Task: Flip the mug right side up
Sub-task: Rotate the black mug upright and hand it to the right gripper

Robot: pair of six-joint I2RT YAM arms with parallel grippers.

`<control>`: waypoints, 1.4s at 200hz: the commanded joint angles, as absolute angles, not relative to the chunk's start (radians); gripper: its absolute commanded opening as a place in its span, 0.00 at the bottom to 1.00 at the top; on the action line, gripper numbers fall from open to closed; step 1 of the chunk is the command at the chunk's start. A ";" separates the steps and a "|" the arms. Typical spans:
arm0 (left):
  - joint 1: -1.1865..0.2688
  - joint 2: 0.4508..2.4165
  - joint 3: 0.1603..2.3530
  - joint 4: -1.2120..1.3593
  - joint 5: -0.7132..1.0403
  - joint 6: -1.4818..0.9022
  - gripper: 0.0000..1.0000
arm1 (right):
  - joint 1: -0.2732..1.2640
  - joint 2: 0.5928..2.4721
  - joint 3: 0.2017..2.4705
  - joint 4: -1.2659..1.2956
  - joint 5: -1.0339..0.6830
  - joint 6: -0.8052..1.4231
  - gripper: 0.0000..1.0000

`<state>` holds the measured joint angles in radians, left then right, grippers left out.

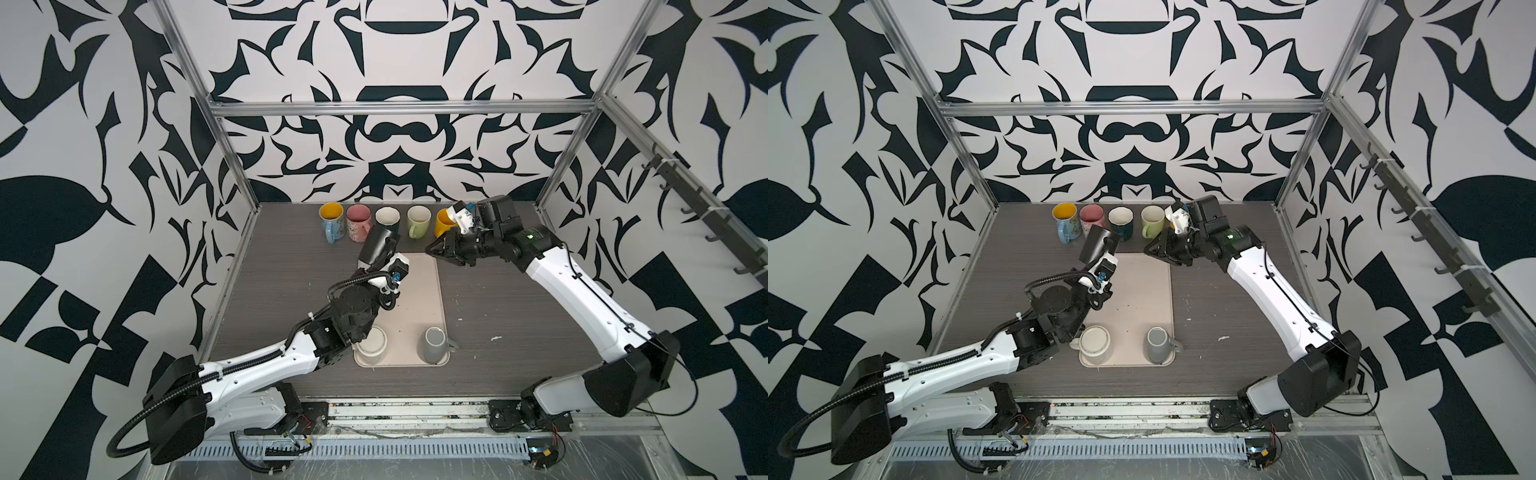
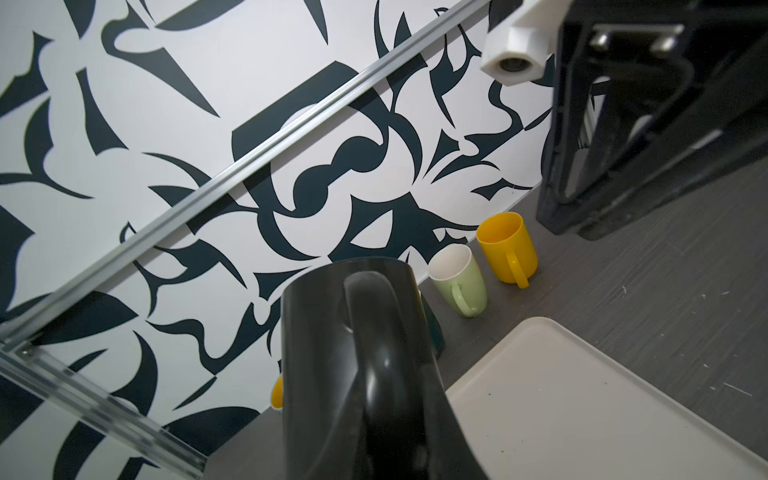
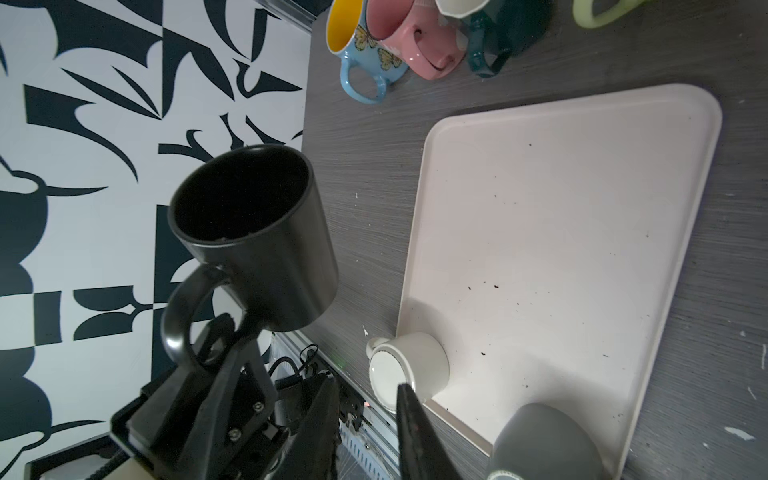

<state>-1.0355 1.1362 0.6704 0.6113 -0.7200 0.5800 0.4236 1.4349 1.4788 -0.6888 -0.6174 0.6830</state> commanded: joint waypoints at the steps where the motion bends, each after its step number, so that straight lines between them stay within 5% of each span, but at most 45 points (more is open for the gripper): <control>1: -1.046 1.140 0.668 0.870 -0.794 0.747 0.00 | 0.410 1.428 1.539 -0.693 -0.670 0.688 0.31; 95: -1.112 1.442 0.688 1.442 -0.850 1.346 0.00 | 0.393 1.486 1.622 -0.712 -0.780 0.724 0.47; 243: -1.138 1.559 0.760 1.442 -0.804 1.409 0.00 | 0.382 1.544 1.682 -0.756 -0.831 0.716 0.53; 280: -1.146 1.579 0.776 1.441 -0.799 1.398 0.00 | 0.384 1.557 1.674 -0.752 -0.834 0.724 0.45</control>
